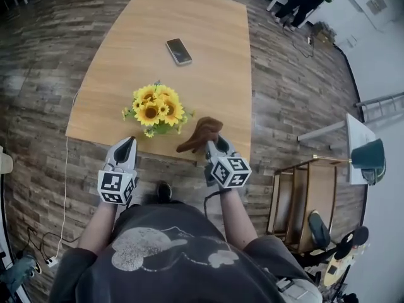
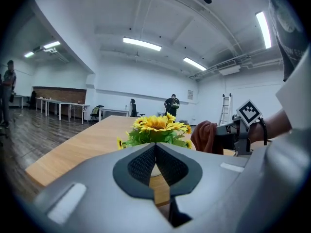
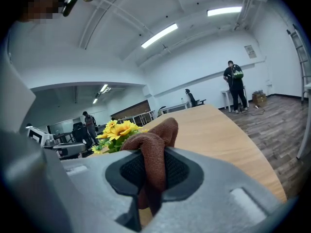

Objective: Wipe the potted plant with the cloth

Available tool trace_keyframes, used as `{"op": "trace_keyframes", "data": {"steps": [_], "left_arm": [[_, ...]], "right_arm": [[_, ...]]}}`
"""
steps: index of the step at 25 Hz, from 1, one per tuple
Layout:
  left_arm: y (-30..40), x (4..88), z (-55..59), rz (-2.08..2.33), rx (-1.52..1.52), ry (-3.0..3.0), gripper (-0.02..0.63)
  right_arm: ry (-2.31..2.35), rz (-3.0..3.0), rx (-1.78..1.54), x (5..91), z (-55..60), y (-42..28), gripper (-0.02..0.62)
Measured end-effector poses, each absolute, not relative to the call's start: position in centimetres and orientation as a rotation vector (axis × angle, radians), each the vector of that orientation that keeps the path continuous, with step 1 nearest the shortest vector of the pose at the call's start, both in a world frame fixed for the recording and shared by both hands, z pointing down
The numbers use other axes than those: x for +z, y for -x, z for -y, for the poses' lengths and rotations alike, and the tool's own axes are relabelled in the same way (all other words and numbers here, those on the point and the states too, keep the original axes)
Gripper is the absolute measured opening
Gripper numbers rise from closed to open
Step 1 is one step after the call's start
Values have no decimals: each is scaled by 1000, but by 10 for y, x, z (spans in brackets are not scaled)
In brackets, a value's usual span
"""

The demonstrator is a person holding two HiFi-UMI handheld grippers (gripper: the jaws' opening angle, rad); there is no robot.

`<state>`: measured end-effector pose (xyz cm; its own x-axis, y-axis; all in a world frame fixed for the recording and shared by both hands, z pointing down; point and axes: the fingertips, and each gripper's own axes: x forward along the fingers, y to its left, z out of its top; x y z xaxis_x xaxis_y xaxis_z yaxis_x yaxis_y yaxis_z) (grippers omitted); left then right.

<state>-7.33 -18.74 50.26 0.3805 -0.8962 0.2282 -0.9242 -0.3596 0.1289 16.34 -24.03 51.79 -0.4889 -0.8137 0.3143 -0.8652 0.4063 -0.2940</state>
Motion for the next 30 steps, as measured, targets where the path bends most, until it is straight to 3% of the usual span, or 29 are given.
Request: {"op": "trace_keyframes", "data": {"steps": [4,14,20,30], "left_arm": [[71,514,196,1638,246,-2423,37],[70,537,212,1620,422,-2522,255],[66,565,227,1471,473,-2507,339],[51,575,252,1259,583,-2632,365]], "right_arm": [[-1515,2512,653,526,262,-171,51],[-1446,2429,659,561,289,-165,51],[-1349,2385,676,580,299,-148,51],[-1146,2415,662,589,327,-100,51]]}}
